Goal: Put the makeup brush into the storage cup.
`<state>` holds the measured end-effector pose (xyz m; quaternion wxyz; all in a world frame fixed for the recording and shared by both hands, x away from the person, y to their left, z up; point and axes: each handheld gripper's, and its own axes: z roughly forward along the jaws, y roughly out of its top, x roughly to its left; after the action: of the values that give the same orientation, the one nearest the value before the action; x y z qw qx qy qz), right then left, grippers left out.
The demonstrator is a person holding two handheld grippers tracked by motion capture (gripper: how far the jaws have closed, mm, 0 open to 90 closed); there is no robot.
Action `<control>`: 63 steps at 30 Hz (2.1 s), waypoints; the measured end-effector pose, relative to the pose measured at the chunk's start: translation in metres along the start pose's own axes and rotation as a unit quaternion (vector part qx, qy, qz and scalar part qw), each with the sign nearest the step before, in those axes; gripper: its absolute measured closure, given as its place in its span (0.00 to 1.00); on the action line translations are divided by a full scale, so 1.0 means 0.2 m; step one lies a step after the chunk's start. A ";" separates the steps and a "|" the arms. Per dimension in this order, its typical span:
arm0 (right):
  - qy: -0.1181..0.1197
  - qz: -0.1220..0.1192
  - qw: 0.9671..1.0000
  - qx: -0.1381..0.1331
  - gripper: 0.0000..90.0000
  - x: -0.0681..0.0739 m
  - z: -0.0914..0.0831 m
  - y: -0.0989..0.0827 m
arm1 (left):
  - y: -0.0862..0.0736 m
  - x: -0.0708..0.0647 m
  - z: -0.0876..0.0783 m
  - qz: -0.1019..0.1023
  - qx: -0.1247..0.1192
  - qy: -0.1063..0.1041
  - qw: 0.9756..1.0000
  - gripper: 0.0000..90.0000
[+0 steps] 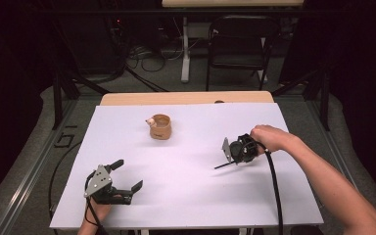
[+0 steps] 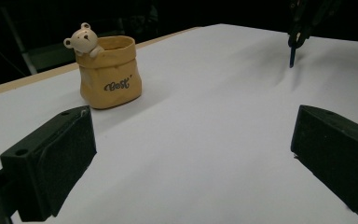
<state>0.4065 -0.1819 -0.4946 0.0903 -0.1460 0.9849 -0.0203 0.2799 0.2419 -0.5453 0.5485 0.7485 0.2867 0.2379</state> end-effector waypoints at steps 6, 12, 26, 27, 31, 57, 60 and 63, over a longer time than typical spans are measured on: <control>-0.001 -0.001 1.000 0.002 0.93 -0.02 -0.04 0.05 | 0.03 -0.02 0.03 0.008 0.031 -0.006 0.999 0.00; -0.015 -0.003 1.000 -0.008 0.93 -0.03 -0.06 0.13 | 0.12 -0.03 0.07 0.036 0.092 -0.012 0.995 0.01; -0.029 -0.009 0.999 -0.013 0.93 -0.03 -0.07 0.25 | 0.38 -0.10 0.31 0.108 0.277 -0.066 0.953 0.02; -0.028 -0.011 0.999 -0.015 0.93 -0.04 -0.07 0.26 | 0.39 -0.11 0.32 0.110 0.281 -0.071 0.951 0.03; -0.035 -0.011 0.999 -0.023 0.93 -0.04 -0.08 0.29 | 0.44 -0.13 0.38 0.124 0.297 -0.082 0.943 0.05; -0.049 -0.019 0.997 -0.065 0.93 -0.06 -0.11 0.48 | 0.51 -0.22 0.65 0.153 0.350 -0.141 0.914 0.28; -0.043 -0.021 0.997 -0.067 0.93 -0.05 -0.12 0.50 | 0.51 -0.23 0.67 0.150 0.348 -0.147 0.914 0.38; -0.052 -0.021 0.995 -0.087 0.93 -0.05 -0.12 0.51 | 0.50 -0.24 0.68 0.146 0.340 -0.150 0.917 0.51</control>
<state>0.3821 -0.0809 -0.4770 0.1278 -0.1747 0.9737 0.0713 0.3528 0.0916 -0.4900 0.2564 0.9505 0.1517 0.0883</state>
